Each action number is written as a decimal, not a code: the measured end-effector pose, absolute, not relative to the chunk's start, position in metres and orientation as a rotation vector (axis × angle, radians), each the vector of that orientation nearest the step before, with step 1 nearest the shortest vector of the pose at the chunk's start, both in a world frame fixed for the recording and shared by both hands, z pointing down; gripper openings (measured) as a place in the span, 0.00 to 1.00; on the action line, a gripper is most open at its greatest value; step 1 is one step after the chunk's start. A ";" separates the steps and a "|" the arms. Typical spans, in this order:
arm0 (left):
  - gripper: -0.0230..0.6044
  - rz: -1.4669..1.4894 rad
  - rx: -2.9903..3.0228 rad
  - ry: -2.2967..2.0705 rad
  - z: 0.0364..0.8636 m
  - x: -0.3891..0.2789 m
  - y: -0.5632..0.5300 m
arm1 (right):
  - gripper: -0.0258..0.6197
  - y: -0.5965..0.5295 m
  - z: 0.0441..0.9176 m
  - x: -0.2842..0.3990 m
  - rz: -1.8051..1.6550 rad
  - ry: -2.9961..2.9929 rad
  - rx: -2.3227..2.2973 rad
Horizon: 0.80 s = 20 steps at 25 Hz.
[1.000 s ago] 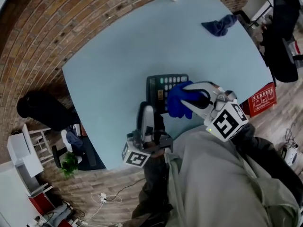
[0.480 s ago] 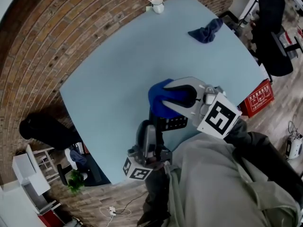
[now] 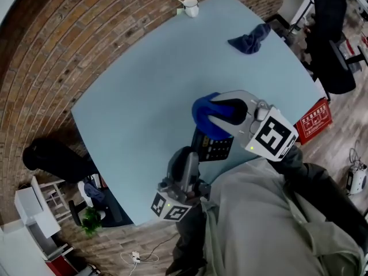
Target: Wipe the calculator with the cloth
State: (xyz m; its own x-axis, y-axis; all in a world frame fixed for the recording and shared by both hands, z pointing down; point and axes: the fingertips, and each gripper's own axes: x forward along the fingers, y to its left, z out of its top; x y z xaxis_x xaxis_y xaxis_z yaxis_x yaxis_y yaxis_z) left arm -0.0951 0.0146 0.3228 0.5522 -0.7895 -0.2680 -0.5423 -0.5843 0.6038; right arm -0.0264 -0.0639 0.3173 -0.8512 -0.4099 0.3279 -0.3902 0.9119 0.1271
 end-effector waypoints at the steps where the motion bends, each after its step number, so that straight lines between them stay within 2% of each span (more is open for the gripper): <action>1: 0.11 -0.733 2.325 -1.092 0.324 -0.095 0.015 | 0.18 -0.059 0.312 -0.030 -0.125 -2.714 0.578; 7: 0.11 -0.589 2.356 -1.196 0.331 -0.095 0.011 | 0.18 -0.005 0.310 -0.063 -0.233 -2.690 0.301; 12: 0.11 -0.473 2.446 -1.293 0.327 -0.097 0.016 | 0.18 -0.037 0.319 -0.050 -0.261 -2.631 0.437; 16: 0.11 -0.523 2.426 -1.286 0.329 -0.099 0.017 | 0.18 -0.045 0.317 -0.048 -0.257 -2.606 0.515; 20: 0.11 -0.504 2.420 -1.291 0.333 -0.099 0.015 | 0.18 0.000 0.315 -0.074 -0.307 -2.621 0.288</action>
State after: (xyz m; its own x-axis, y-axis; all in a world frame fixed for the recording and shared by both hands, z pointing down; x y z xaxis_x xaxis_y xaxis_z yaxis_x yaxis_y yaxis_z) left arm -0.0988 0.0150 0.3330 0.5211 -0.8412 -0.1444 -0.7164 -0.5231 0.4617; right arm -0.0737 -0.0005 0.3149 -0.8617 -0.2560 0.4382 -0.1478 0.9526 0.2658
